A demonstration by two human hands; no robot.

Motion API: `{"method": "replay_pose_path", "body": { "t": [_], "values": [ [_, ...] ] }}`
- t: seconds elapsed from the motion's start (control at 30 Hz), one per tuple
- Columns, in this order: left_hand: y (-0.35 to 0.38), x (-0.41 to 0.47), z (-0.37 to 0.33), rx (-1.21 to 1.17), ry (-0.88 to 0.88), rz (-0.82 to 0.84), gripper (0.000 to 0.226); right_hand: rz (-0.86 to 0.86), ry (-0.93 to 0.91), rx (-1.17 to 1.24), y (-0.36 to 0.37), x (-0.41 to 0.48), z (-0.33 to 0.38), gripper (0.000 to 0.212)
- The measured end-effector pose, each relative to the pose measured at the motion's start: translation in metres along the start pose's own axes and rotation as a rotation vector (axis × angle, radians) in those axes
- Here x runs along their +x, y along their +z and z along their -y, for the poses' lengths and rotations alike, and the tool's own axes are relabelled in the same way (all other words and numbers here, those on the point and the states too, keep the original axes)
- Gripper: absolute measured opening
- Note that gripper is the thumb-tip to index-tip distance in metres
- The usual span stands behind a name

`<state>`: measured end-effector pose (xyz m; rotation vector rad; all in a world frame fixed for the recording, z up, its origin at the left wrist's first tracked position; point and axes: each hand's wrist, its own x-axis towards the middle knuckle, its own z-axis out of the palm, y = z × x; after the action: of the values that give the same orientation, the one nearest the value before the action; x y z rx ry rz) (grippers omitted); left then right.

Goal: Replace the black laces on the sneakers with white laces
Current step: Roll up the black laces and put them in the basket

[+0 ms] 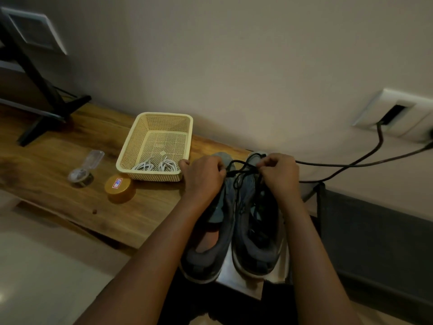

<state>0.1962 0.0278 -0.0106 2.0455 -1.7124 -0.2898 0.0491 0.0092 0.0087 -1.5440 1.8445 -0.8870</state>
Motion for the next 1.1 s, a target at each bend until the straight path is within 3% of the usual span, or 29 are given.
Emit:
{"method": "replay_pose_path", "body": {
  "t": [0.17, 0.23, 0.33, 0.4, 0.5, 0.63, 0.77, 0.93, 1.1],
  "values": [
    [-0.023, -0.009, -0.006, -0.257, -0.033, -0.011, 0.011, -0.003, -0.036, 0.198, -0.005, -0.008, 0.013, 0.016],
    [-0.04, -0.016, -0.009, -0.461, -0.04, 0.044, 0.016, -0.003, -0.092, 0.149, -0.015, -0.016, 0.015, 0.016],
    [-0.075, -0.041, -0.025, -0.842, -0.071, 0.205, 0.008, 0.059, -0.188, -0.006, -0.033, -0.036, 0.021, 0.036],
    [-0.095, -0.064, -0.037, -1.038, -0.132, 0.358, 0.012, 0.154, -0.265, 0.046, -0.044, -0.057, 0.032, 0.049],
    [-0.116, -0.098, -0.039, -1.295, -0.27, 0.583, 0.013, 0.25, -0.35, 0.186, -0.059, -0.092, 0.048, 0.034],
    [-0.126, -0.136, -0.022, -1.652, -0.476, 0.716, 0.014, 0.325, -0.305, 0.309, -0.079, -0.133, 0.05, 0.015],
    [-0.12, -0.168, -0.013, -1.733, -0.551, 0.76, 0.016, 0.366, -0.329, 0.279, -0.081, -0.161, 0.04, 0.017],
    [-0.105, -0.193, -0.013, -1.76, -0.589, 0.804, 0.019, 0.284, -0.344, 0.171, -0.061, -0.184, 0.02, 0.023],
    [-0.098, -0.186, -0.018, -1.85, -0.628, 0.583, 0.019, 0.304, -0.248, 0.227, -0.045, -0.199, 0.009, 0.042]
  ]
}}
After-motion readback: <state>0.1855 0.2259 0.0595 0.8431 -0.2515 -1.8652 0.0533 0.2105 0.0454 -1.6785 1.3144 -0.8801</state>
